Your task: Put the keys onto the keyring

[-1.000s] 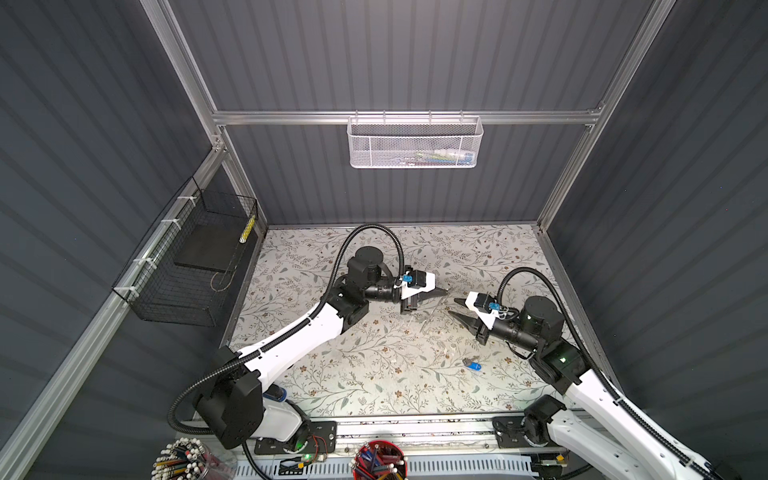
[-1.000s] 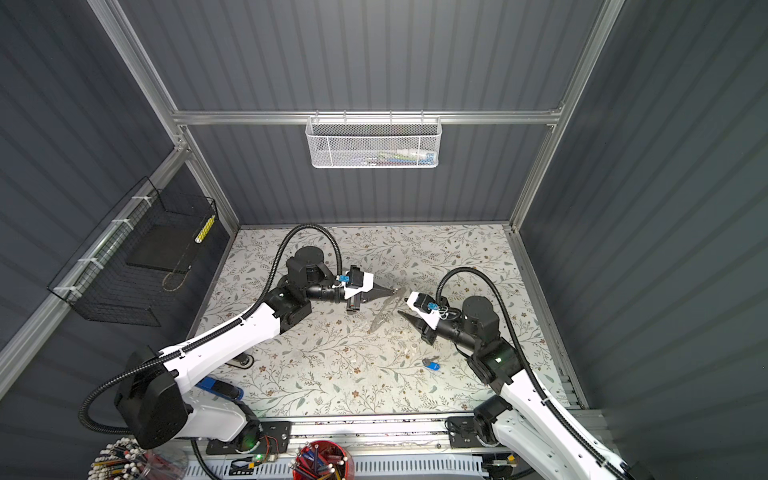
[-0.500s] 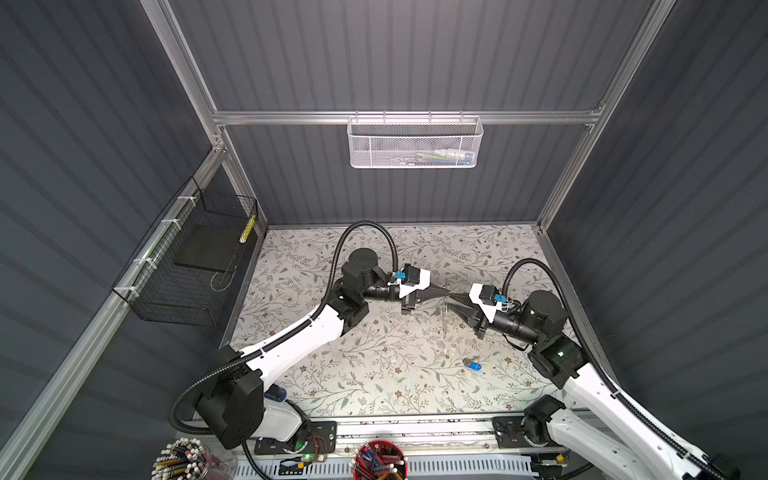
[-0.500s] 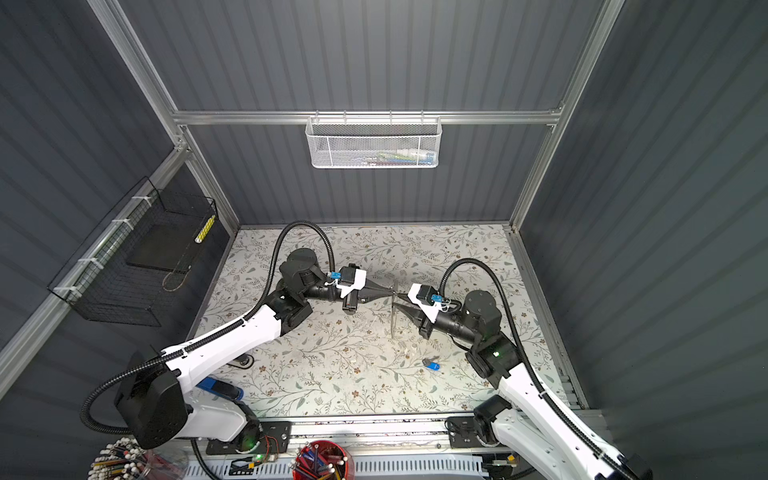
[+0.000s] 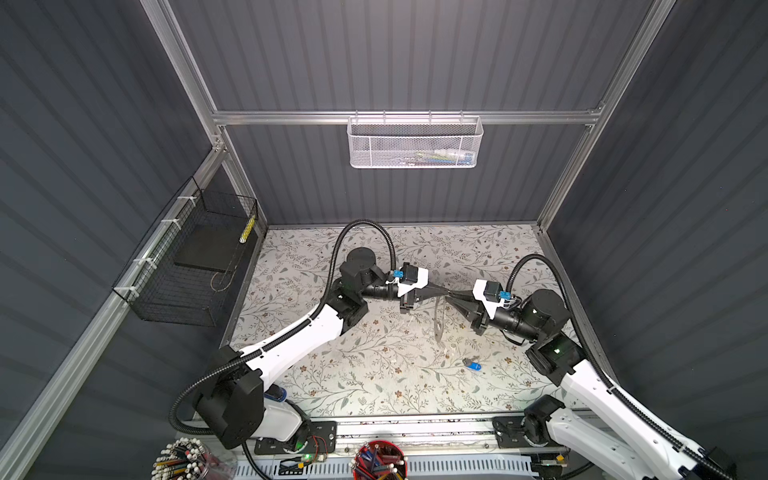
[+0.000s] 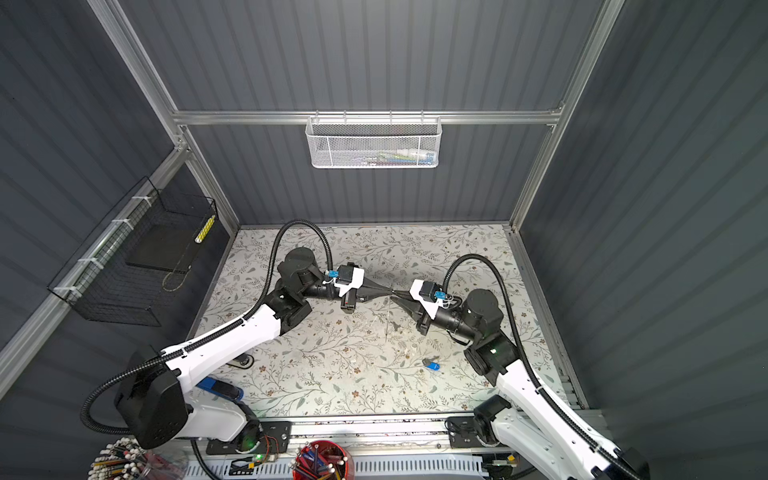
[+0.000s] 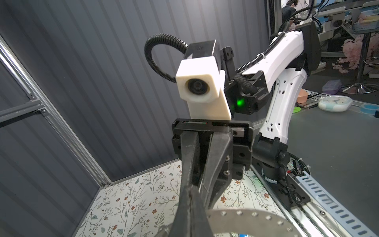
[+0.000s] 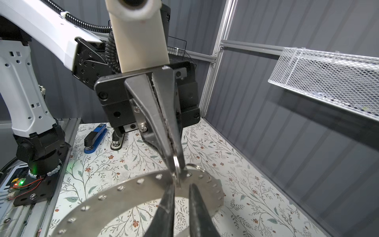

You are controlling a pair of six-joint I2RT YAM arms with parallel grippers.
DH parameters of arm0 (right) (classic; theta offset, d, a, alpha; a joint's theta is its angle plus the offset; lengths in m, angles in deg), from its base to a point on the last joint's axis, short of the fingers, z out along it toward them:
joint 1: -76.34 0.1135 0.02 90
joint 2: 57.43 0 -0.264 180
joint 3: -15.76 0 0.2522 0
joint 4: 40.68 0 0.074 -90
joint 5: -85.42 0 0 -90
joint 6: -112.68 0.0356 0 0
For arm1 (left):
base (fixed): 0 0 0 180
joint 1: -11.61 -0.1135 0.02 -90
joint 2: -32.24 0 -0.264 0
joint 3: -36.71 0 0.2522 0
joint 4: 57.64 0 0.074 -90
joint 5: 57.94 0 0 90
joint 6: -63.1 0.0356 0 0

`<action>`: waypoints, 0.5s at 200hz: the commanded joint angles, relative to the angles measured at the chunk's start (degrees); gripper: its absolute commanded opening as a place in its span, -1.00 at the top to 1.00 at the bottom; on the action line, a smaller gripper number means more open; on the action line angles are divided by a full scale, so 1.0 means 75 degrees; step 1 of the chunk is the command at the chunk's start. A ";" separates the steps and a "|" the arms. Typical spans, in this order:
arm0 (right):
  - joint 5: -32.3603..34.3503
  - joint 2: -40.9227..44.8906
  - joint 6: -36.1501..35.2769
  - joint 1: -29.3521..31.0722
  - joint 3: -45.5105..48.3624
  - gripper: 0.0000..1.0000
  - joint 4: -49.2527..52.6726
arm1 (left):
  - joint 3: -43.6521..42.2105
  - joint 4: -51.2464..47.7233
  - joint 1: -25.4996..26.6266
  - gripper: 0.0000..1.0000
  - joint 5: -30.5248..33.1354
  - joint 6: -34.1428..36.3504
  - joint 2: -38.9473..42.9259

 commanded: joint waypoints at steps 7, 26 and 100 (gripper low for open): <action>-0.0310 -0.0139 0.0199 -0.0017 -0.0248 0.67 -0.0369 | 0.0012 0.0388 0.0009 1.00 -0.0208 -0.0194 -0.0061; -0.0314 -0.0164 0.0204 -0.0011 -0.0229 0.68 -0.0428 | 0.0032 0.0414 0.0010 1.00 -0.0214 -0.0229 -0.0086; -0.0204 0.0006 0.0389 -0.0015 -0.0090 0.56 -0.0736 | 0.0006 0.0534 0.0002 1.00 -0.0214 -0.0347 -0.0127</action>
